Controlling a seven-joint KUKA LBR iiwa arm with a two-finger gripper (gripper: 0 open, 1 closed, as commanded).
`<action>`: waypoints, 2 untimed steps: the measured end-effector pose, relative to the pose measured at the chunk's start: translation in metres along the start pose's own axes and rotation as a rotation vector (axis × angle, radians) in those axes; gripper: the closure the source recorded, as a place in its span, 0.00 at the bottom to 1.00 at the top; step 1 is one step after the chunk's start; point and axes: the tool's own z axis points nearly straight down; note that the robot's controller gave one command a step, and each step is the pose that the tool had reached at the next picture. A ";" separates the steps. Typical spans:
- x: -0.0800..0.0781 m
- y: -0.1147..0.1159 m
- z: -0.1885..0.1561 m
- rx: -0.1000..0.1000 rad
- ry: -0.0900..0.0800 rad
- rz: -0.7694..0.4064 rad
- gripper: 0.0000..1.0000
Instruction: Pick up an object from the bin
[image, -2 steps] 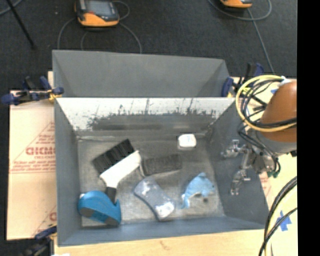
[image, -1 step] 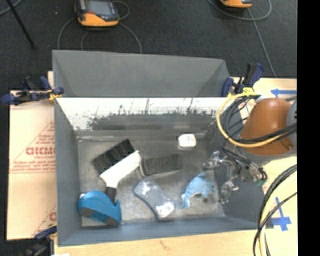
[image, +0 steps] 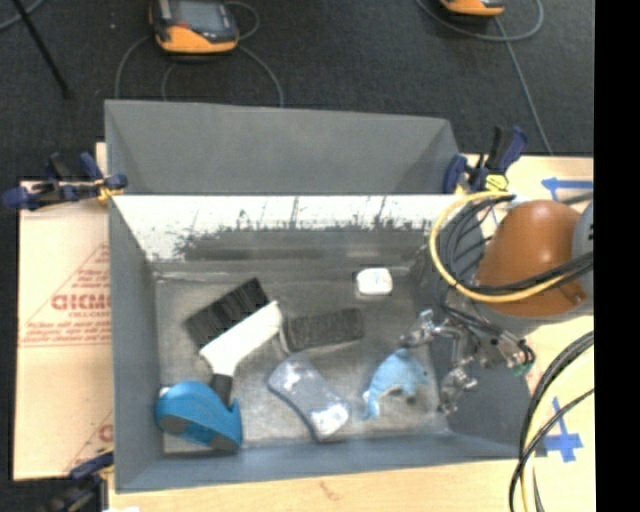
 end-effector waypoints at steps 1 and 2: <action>-0.014 0.016 -0.007 0.003 -0.004 -0.157 0.00; -0.010 0.030 0.025 0.005 -0.005 -0.251 0.00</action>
Offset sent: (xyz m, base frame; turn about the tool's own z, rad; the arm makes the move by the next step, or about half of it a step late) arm -0.0062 0.0373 -0.0359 -0.2740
